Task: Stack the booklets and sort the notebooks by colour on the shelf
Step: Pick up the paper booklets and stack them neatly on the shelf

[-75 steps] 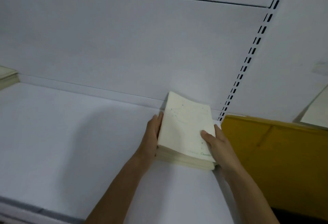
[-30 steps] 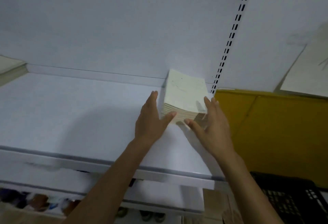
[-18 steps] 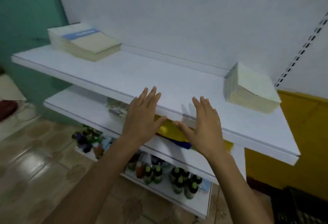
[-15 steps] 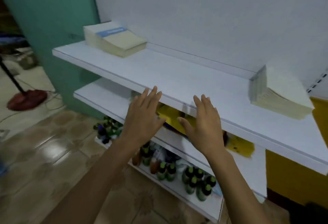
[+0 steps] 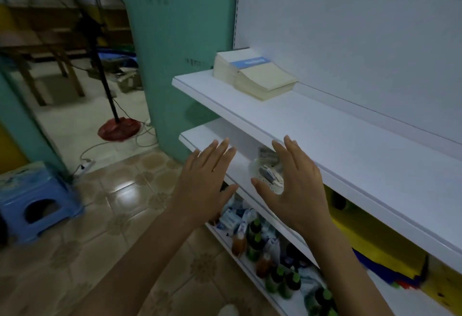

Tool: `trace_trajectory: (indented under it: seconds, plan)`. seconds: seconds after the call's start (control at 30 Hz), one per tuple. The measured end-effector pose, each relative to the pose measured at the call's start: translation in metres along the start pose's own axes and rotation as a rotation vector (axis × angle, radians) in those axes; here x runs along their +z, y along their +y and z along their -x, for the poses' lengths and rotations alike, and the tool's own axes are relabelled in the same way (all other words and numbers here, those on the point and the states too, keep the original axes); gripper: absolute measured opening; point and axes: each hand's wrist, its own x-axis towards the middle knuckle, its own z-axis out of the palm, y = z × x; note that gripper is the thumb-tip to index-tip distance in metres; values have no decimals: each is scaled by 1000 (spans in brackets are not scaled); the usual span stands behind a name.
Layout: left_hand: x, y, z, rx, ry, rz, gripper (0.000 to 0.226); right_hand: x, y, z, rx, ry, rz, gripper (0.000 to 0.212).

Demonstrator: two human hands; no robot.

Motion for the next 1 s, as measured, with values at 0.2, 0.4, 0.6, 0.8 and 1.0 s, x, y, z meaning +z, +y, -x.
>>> trace_trajectory:
  seconds: [0.2,0.4,0.6,0.8,1.0]
  plan:
    - [10,-62,-71,9,1,-72,71,52,0,-88,30,2,-71,77]
    - [27,-119,-152,44,-20,-85,72,97,4,-182,61,12,-117,74]
    - [57,-141,-217,73,25,63,69,113,24,-236,54,1,-73,68]
    - [105,-138,-271,-27,-4,410,64,118,45,-256,136,24,-31,59]
    - [128,-179,-325,40,-5,424,63,109,55,-304,236,40,36,63]
